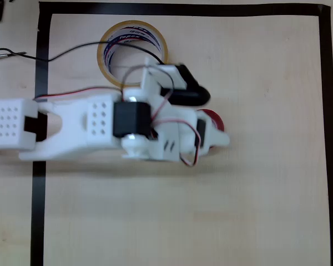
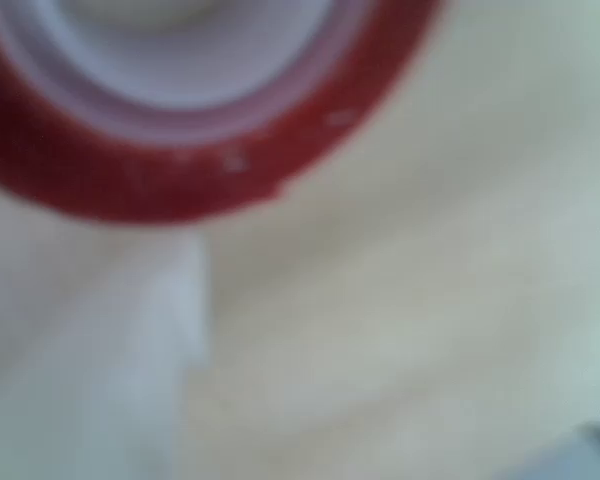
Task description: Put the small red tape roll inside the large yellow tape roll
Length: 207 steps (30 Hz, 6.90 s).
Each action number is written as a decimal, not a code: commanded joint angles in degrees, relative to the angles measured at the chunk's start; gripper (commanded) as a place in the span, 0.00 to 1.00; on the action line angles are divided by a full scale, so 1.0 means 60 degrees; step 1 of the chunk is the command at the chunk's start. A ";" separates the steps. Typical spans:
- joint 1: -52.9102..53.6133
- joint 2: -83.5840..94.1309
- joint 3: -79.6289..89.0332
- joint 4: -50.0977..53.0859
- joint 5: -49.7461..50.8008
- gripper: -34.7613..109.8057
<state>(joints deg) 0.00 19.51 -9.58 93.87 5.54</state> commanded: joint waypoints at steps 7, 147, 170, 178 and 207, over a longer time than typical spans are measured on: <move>-0.0850 0.1802 -0.0703 0.1348 -0.1055 0.40; -0.0688 -0.0381 -0.0718 -0.0586 0.1040 0.39; 0.1318 0.0410 -0.0718 0.1157 0.0249 0.39; 0.1304 0.1055 -0.0718 0.1479 -0.0278 0.39; 0.1099 0.3984 0.5098 0.1626 -0.1362 0.39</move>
<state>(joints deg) 6.42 40.17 21.62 102.74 -2.02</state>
